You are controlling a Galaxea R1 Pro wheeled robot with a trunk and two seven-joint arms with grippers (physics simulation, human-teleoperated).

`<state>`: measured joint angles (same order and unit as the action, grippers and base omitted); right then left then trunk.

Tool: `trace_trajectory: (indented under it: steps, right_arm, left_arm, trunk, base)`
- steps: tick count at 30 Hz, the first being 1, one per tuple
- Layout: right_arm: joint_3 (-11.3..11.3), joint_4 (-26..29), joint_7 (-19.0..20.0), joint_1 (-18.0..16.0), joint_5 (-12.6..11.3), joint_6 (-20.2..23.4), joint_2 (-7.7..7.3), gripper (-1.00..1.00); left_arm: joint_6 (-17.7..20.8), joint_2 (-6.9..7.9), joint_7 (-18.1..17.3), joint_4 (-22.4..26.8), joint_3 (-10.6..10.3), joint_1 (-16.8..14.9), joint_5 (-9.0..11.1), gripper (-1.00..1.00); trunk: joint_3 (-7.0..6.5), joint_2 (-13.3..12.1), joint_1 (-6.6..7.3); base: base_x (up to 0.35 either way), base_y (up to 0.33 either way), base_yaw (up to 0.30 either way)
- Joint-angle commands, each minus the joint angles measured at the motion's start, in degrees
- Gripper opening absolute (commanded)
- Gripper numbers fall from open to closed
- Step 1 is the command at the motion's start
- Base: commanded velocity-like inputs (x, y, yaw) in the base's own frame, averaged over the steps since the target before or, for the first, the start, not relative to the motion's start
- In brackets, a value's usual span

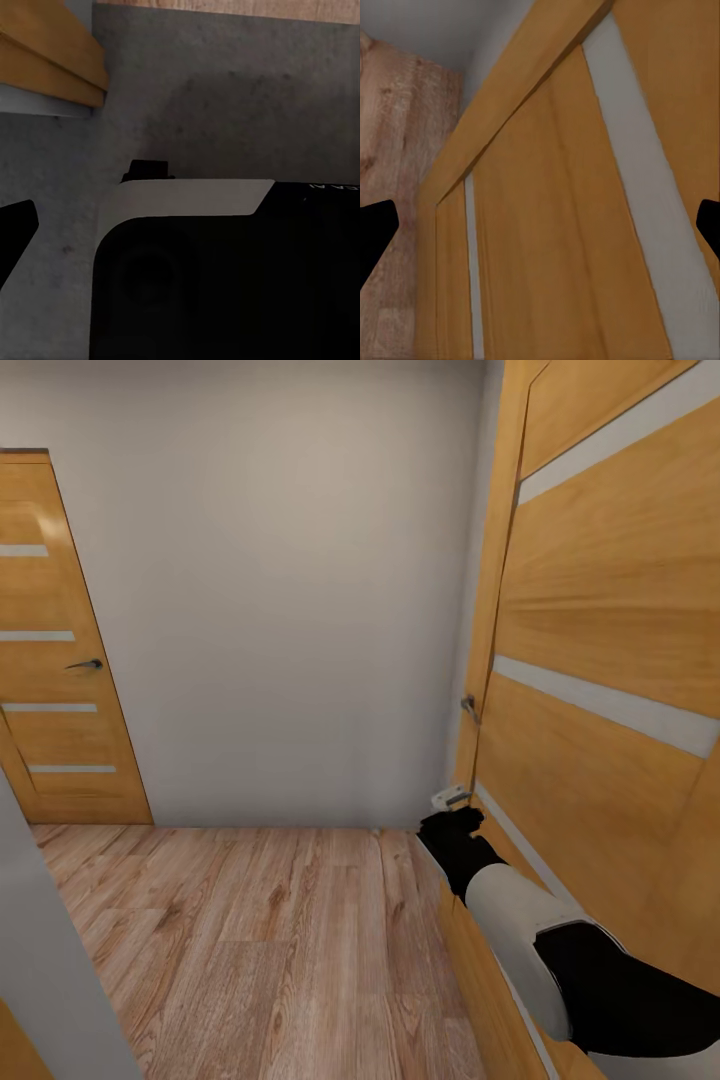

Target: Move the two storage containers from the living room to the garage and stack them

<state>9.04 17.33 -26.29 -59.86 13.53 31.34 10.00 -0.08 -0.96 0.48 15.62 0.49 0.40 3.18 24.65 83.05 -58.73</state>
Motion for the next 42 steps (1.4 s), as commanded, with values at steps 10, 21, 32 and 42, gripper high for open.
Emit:
trace_trajectory:
  steps: [10, 21, 32, 42]
  right_arm:
    - [0.5, 0.0, 10.9, 0.1, -1.9, -4.5, 0.00, 1.00]
    - [0.7, 0.0, 14.1, 6.6, -2.0, -10.4, 0.00, 1.00]
    - [0.7, 0.0, 23.9, 12.9, -1.9, -18.1, 0.00, 1.00]
    - [0.7, -0.9, 30.4, 19.1, -2.0, -24.7, 0.00, 1.00]
  left_arm:
    - [0.0, -0.01, 0.1, 0.1, 0.0, 0.0, 0.3, 1.00]
    - [0.0, -0.01, 0.1, 0.1, 0.0, 0.0, 0.3, 1.00]
    - [0.0, -0.01, 0.1, 0.1, 0.0, 0.0, 0.3, 1.00]
    - [0.0, -0.01, 0.0, 0.1, 0.0, 0.0, 0.3, 1.00]
  trunk:
    - [0.05, 0.0, 0.00]
    - [0.05, 0.0, 0.00]
    - [0.05, 0.0, 0.00]
    - [0.05, 0.0, 0.00]
  base:
    - [0.000, 0.000, 0.000]
    - [0.000, 0.000, 0.000]
    - [0.000, 0.000, 0.000]
    - [0.000, 0.000, 0.000]
